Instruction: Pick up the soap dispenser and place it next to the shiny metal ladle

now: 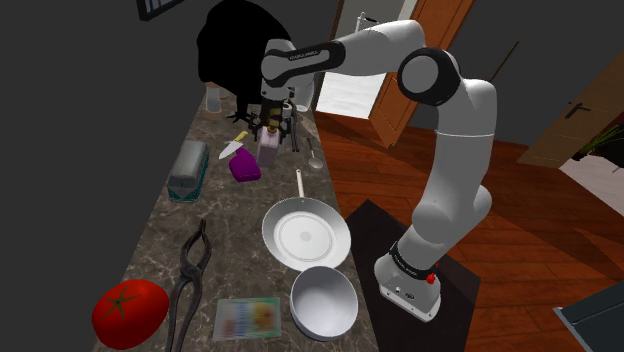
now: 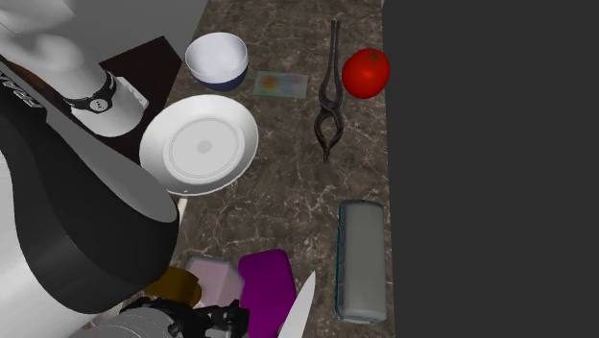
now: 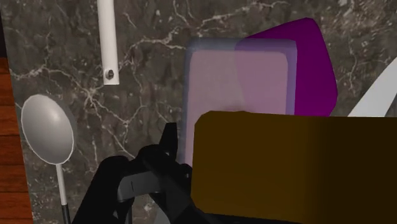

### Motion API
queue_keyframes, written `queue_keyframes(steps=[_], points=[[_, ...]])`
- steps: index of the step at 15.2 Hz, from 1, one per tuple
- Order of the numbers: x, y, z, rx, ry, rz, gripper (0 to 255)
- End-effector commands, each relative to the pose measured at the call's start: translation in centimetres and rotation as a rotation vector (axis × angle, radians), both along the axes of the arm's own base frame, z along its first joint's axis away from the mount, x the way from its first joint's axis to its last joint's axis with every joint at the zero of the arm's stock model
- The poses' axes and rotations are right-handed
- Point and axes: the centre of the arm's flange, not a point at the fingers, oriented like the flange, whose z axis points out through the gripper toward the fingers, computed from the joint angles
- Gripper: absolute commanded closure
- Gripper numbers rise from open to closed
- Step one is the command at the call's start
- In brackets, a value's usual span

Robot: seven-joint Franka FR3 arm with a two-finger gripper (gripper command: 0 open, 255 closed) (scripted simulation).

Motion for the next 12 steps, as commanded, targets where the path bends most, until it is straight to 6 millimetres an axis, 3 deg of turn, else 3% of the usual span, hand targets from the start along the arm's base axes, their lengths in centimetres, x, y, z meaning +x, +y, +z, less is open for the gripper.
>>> queue_keyframes(steps=[1,5,12], points=[[-0.2,0.1,-0.2,0.002,0.007,0.003,0],[0.8,-0.7,4.7,0.002,0.007,0.003,0],[0.8,-0.7,4.7,0.002,0.007,0.003,0]])
